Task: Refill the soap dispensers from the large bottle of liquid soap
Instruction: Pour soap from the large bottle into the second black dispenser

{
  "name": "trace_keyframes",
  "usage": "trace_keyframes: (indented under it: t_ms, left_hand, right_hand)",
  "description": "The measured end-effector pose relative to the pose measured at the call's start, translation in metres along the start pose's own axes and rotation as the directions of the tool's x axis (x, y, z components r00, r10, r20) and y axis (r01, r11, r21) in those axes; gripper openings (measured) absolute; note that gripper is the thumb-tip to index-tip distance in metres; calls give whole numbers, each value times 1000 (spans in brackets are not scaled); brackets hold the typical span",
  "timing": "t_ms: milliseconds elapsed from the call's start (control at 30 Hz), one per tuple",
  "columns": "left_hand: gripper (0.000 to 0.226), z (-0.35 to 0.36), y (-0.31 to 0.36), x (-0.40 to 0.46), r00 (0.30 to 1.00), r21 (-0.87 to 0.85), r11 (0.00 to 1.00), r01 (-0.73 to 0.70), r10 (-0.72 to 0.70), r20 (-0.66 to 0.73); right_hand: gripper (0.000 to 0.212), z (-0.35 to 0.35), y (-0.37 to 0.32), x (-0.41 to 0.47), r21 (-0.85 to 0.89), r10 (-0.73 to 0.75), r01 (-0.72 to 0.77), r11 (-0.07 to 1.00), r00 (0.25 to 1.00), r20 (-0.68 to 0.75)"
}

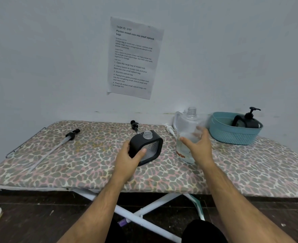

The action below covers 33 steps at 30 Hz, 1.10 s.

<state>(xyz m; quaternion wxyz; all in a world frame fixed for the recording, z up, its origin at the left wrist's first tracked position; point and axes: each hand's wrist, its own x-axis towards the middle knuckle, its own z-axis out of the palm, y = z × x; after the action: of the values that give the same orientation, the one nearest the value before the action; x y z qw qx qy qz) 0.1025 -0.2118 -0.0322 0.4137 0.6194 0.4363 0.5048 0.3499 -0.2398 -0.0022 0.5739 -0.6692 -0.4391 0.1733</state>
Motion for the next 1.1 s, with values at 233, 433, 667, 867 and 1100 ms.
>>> trace_keyframes:
  t_ms: [233,433,667,867,1100]
  left_hand:
    - [43,-4,1,0,1000,4,1000,26,-25,-4]
    - [53,1,3,-7,999,161,987,-6,13,-41]
    - [46,-1,6,-10,998,143,988,-59,55,34]
    - [52,-2,2,-7,998,118,992,-52,48,35]
    - [51,-2,-1,-6,999,82,996,-26,23,41]
  right_hand:
    - [76,-11,-23,-6,-164,-135,154,974,984,118]
    - [78,-20,-46,-7,-440,-173,289,850,942,286]
    - [77,-22,-64,-11,-635,-141,419,649,886,441]
    - [77,-25,-69,-10,-713,-140,472,517,869,474]
    - [82,-24,-76,-8,-753,-130,500,428,859,496]
